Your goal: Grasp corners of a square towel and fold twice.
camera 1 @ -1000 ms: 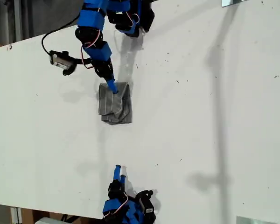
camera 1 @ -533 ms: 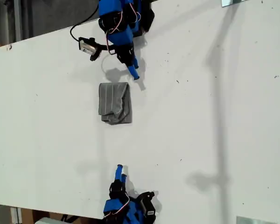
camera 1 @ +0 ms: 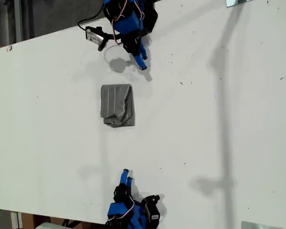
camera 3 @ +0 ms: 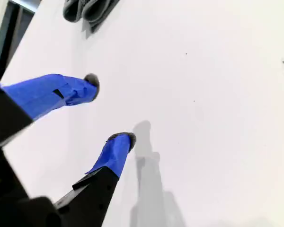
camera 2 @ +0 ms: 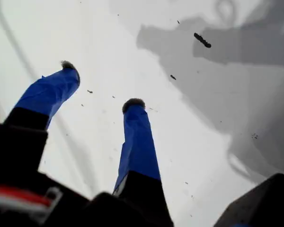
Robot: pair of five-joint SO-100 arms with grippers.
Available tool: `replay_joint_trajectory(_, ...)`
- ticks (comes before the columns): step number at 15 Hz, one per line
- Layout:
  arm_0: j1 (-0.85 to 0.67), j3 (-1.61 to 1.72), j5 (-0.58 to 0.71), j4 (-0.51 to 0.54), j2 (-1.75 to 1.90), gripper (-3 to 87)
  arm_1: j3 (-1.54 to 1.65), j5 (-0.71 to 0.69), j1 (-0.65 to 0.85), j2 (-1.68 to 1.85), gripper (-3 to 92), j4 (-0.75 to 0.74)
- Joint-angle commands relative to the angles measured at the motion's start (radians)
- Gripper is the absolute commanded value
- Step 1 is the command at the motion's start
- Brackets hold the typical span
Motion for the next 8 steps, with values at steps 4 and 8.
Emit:
replay_joint_trajectory(4, 0.101, 0.009, -0.129, 0.005, 0.003, -0.1, -0.021, -0.158, 0.109, 0.003, 23.3, 0.029)
replay_joint_trajectory(8, 0.149, 0.011, 0.06, 0.003, 0.003, -0.1, -0.021, -0.158, 0.117, 0.003, 23.1, 0.029)
